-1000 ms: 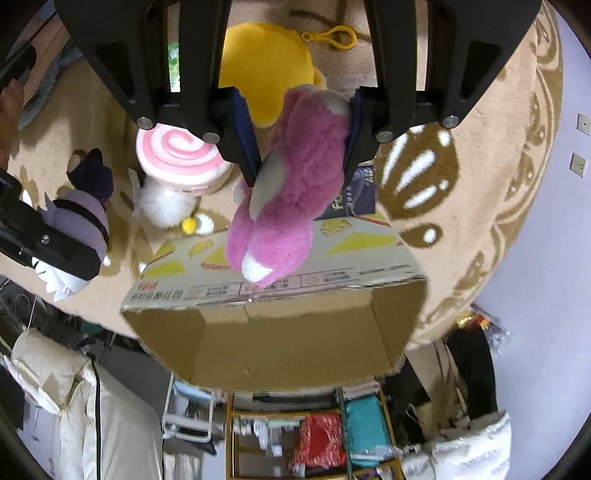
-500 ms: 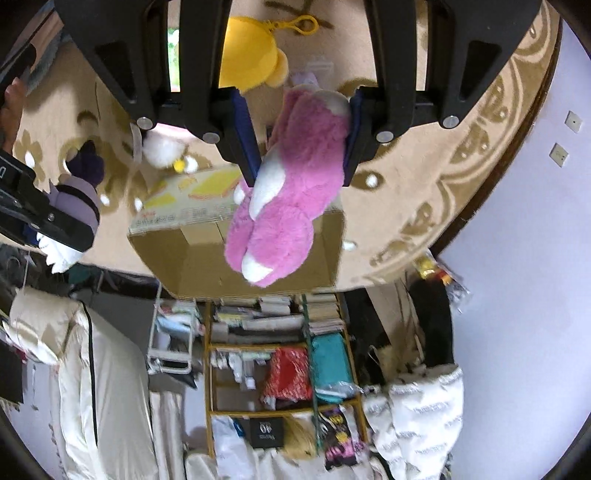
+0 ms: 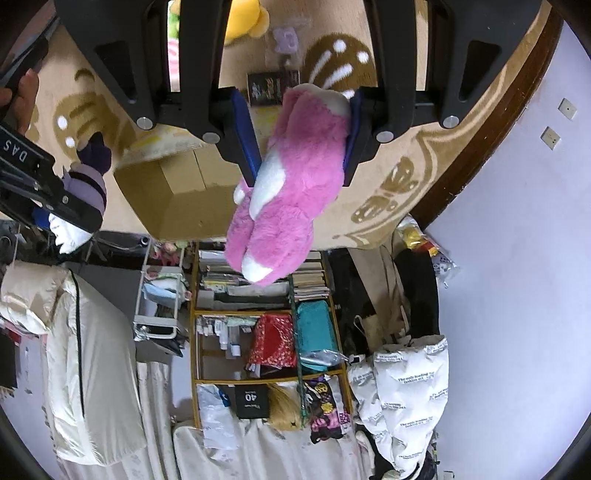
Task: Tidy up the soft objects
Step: 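Lift the pink bear with the left tool while the right tool lifts the white-haired doll, then release the pink bear into the box while the right tool drops the doll in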
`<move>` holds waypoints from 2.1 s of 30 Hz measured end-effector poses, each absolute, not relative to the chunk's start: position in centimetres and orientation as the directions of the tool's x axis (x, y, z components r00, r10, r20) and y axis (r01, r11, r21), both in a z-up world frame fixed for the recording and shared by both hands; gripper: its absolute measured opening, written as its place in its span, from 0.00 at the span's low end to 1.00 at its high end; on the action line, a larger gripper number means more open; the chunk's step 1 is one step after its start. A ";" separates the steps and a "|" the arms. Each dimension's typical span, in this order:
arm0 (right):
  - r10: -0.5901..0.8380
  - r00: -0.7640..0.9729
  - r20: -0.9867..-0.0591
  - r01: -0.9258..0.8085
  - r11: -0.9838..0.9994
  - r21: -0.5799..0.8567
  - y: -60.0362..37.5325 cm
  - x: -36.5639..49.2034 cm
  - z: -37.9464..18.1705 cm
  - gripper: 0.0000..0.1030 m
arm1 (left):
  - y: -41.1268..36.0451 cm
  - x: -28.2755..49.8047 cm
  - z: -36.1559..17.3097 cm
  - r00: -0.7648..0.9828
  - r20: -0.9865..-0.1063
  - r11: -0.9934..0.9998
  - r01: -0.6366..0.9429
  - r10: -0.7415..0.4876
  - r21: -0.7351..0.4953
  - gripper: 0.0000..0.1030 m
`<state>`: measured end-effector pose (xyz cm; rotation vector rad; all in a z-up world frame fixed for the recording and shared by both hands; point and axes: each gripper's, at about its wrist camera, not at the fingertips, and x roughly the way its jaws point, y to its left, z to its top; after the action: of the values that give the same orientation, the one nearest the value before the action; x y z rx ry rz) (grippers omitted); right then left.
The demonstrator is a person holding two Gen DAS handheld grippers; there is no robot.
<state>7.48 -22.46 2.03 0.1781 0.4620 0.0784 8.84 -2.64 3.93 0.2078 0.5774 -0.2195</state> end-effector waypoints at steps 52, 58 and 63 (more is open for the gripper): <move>0.182 0.819 -0.544 -0.065 0.972 0.227 -24.0 15.6 -4.3 0.60 | -5.3 15.8 -3.2 0.736 -0.657 0.938 0.322 -0.165 0.124 0.47; 0.178 0.822 -0.540 -0.060 0.972 0.228 -24.0 15.4 -4.2 0.65 | -5.1 15.3 -2.9 0.748 -0.645 0.943 0.308 -0.156 0.129 0.64; 0.173 0.834 -0.525 -0.049 0.969 0.241 -24.1 14.2 -3.6 0.82 | -4.5 14.4 -2.3 0.750 -0.642 0.944 0.305 -0.157 0.125 0.78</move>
<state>14.24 -24.09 -3.60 0.2223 0.5743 0.1184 14.38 -4.47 -2.32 0.2286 0.6778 -0.2546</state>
